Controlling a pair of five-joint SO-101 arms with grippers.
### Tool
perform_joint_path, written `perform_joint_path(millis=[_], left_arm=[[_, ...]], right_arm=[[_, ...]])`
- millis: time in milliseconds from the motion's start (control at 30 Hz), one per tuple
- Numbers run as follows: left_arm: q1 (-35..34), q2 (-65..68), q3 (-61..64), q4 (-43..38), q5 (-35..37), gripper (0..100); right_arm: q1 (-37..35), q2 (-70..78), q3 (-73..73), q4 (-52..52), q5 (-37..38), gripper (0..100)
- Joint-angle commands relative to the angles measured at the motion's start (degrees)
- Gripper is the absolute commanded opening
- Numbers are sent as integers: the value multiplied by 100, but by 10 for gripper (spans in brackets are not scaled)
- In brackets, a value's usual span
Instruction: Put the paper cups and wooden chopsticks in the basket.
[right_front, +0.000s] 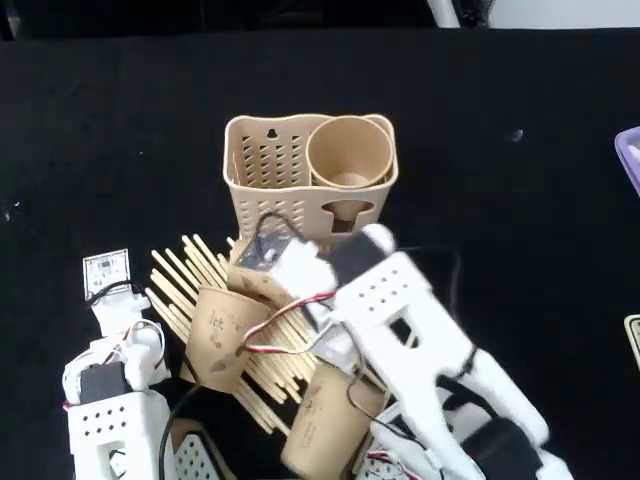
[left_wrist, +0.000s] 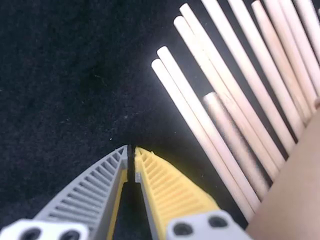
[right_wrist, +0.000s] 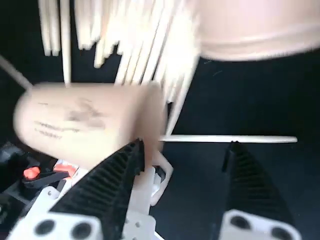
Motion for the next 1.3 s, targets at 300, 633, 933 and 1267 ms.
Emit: perform_joint_path(millis=[300, 633, 933, 1267], left_arm=[[101, 9, -4, -185, 35, 37], [374, 9, -22, -316, -9, 40], [-40, 9, -1138, -1187, -1732, 41], [-84, 70, -1358, -756, -1697, 202]], right_arm=[[-18, -699, -365, 211, 976, 268], [-35, -1895, -268, 220, 765, 267], [-26, -2360, -4, 202, 730, 268], [185, -2404, -13, 202, 273, 266]])
